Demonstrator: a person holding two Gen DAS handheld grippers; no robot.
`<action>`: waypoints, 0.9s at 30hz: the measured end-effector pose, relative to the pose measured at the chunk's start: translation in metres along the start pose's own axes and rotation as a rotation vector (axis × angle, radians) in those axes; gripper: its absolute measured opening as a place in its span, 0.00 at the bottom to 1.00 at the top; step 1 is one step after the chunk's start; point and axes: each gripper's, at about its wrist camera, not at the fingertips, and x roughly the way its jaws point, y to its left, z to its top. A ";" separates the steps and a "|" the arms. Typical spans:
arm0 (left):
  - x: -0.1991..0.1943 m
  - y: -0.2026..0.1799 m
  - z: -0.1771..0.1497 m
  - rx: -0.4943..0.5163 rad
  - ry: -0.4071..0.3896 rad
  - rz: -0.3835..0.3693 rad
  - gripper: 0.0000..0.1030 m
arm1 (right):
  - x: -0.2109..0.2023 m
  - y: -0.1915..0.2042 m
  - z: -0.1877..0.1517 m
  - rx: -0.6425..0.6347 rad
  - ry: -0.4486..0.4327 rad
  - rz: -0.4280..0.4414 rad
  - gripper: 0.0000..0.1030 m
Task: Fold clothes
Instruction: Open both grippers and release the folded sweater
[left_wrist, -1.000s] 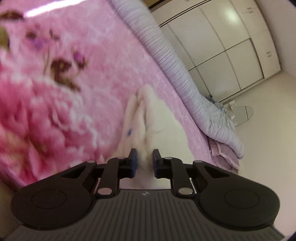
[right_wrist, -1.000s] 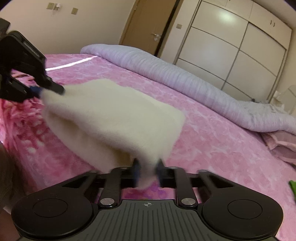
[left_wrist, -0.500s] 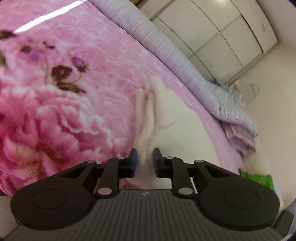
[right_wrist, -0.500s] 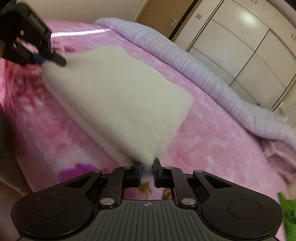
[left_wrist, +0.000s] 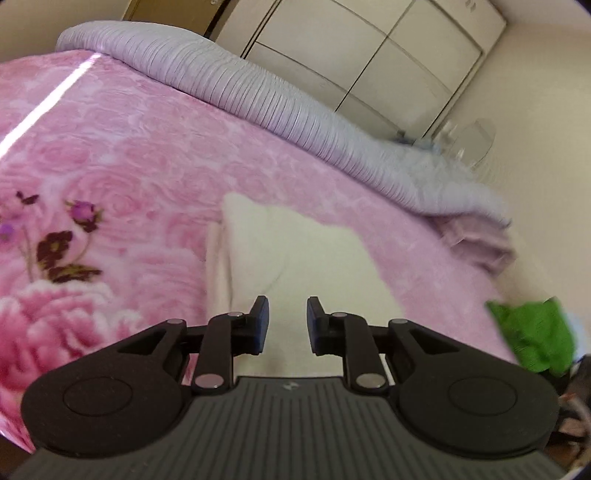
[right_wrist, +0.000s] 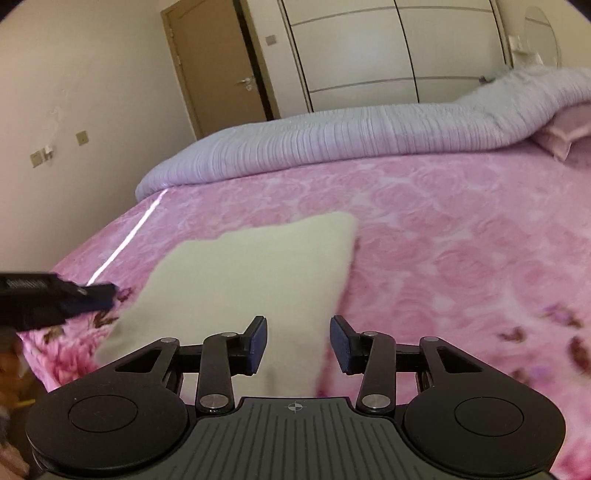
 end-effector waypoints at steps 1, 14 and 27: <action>0.007 0.000 -0.001 0.017 0.007 0.027 0.13 | 0.006 0.003 -0.002 0.008 -0.002 -0.013 0.41; 0.021 -0.005 0.018 0.142 0.069 0.084 0.10 | 0.044 -0.006 0.025 -0.014 0.181 -0.051 0.39; 0.089 0.005 0.026 0.164 0.100 0.134 0.09 | 0.105 0.000 0.024 -0.051 0.150 -0.176 0.39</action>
